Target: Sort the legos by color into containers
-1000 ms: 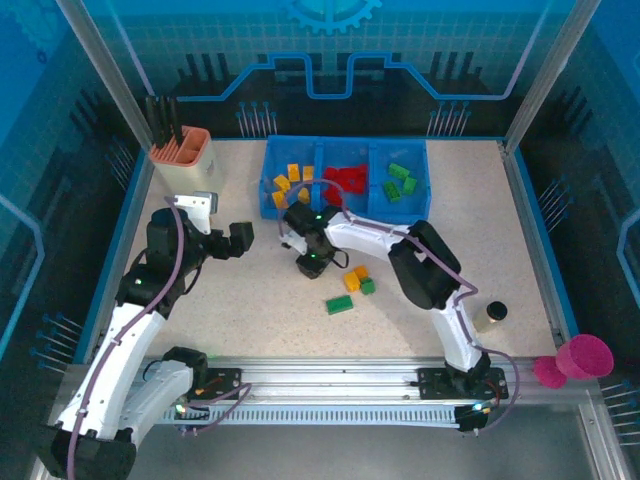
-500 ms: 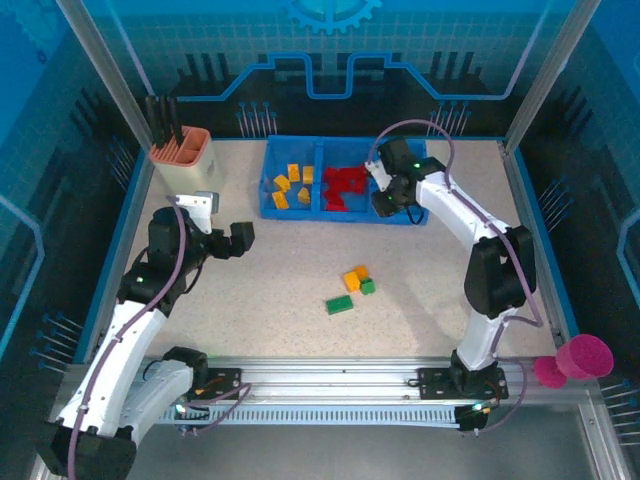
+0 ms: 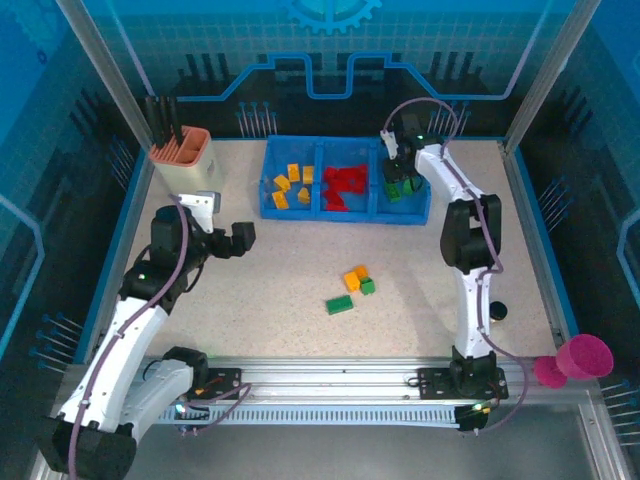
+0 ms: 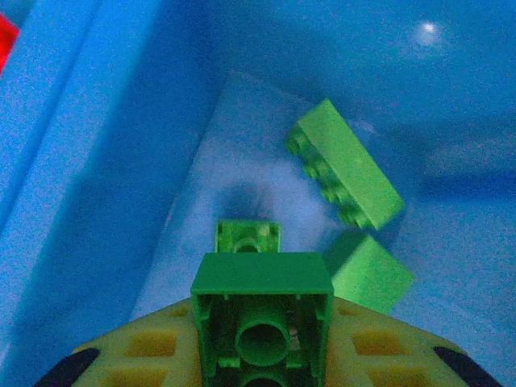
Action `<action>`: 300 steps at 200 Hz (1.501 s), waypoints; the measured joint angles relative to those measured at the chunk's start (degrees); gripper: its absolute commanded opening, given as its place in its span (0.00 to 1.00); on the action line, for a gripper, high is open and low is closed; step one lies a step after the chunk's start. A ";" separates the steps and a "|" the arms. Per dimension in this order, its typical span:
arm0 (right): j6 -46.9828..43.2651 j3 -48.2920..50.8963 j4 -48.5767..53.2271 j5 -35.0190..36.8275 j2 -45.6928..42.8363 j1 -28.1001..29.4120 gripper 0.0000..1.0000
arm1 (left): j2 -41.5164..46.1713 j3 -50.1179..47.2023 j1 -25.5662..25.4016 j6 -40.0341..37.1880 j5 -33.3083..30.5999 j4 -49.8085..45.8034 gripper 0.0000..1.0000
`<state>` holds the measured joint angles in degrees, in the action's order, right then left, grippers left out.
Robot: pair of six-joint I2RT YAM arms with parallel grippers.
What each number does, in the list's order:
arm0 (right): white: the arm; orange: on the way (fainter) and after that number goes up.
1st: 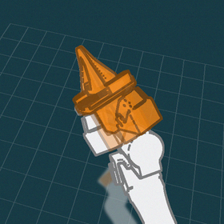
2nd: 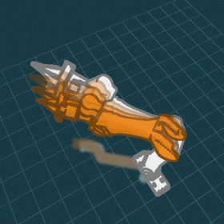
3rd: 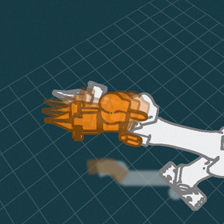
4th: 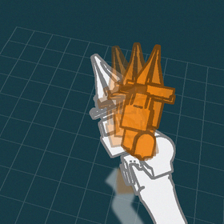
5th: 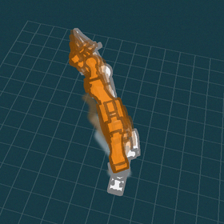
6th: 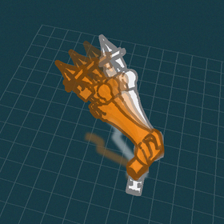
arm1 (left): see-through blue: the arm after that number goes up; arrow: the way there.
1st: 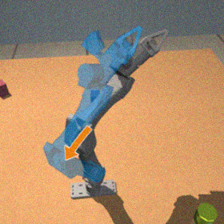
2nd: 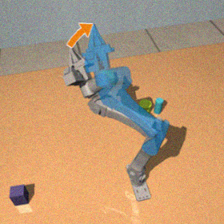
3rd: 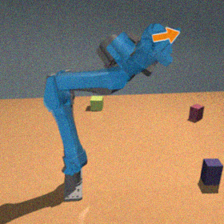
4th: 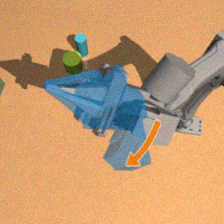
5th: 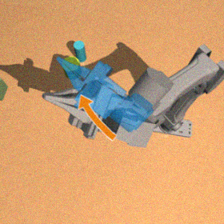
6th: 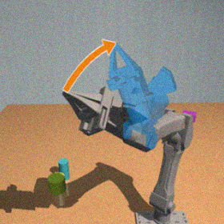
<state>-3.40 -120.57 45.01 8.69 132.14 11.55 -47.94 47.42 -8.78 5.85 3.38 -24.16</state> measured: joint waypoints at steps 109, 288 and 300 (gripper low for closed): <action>3.87 -11.50 0.31 -4.26 10.75 -0.50 0.53 | -2.16 0.04 0.04 -0.22 1.95 -0.13 0.99; 3.04 50.29 -8.26 -15.26 -46.12 18.88 0.60 | 0.39 0.04 0.37 -0.15 6.62 0.02 0.99; -1.88 53.81 -8.11 -17.77 -47.93 24.26 0.62 | 0.39 0.04 0.37 -0.15 6.93 0.02 0.99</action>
<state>-5.28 -66.76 36.91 -9.08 84.20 35.81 -47.55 47.46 -8.40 5.69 10.31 -24.14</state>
